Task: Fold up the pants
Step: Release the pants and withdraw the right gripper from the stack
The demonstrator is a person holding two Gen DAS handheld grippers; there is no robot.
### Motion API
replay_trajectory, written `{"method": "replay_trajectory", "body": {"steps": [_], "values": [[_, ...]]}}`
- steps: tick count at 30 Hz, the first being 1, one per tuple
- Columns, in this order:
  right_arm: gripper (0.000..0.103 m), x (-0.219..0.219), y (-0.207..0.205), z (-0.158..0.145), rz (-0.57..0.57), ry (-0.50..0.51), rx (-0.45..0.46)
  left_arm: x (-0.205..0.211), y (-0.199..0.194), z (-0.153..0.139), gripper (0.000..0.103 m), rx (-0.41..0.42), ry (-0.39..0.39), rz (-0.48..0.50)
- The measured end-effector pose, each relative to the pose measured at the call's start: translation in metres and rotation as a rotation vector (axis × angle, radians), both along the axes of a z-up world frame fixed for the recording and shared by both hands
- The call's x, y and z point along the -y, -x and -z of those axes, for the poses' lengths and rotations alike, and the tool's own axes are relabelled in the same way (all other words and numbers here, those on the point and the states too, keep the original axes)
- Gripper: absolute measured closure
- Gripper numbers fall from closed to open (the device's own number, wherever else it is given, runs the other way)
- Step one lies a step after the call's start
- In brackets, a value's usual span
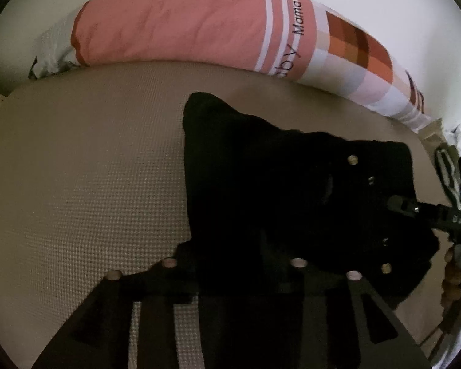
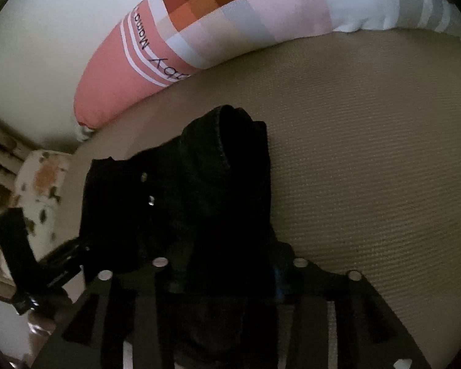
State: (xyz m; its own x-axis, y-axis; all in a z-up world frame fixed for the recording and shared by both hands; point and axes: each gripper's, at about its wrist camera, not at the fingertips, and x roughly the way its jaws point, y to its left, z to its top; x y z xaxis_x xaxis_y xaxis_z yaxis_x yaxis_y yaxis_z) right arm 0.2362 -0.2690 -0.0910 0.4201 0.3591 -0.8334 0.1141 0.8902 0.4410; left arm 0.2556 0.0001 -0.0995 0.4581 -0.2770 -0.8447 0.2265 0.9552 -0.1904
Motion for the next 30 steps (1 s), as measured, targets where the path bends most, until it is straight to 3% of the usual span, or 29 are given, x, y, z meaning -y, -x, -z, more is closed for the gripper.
{"method": "replay_trajectory", "body": {"steps": [8,12,22,30], "values": [[0.052,-0.002,0.002,-0.005,0.001,0.081,-0.019,0.0,0.004,-0.001,0.046,0.021,-0.053,-0.025],[0.052,-0.004,0.015,-0.013,-0.01,0.115,-0.023,-0.003,0.018,-0.002,0.04,0.007,-0.071,-0.047],[0.05,-0.005,0.075,-0.047,-0.003,0.143,0.052,-0.015,0.075,-0.009,0.039,0.002,-0.119,-0.099],[0.049,-0.02,0.126,-0.07,0.016,0.156,0.129,-0.019,0.132,-0.032,0.039,0.08,-0.178,-0.131]]}}
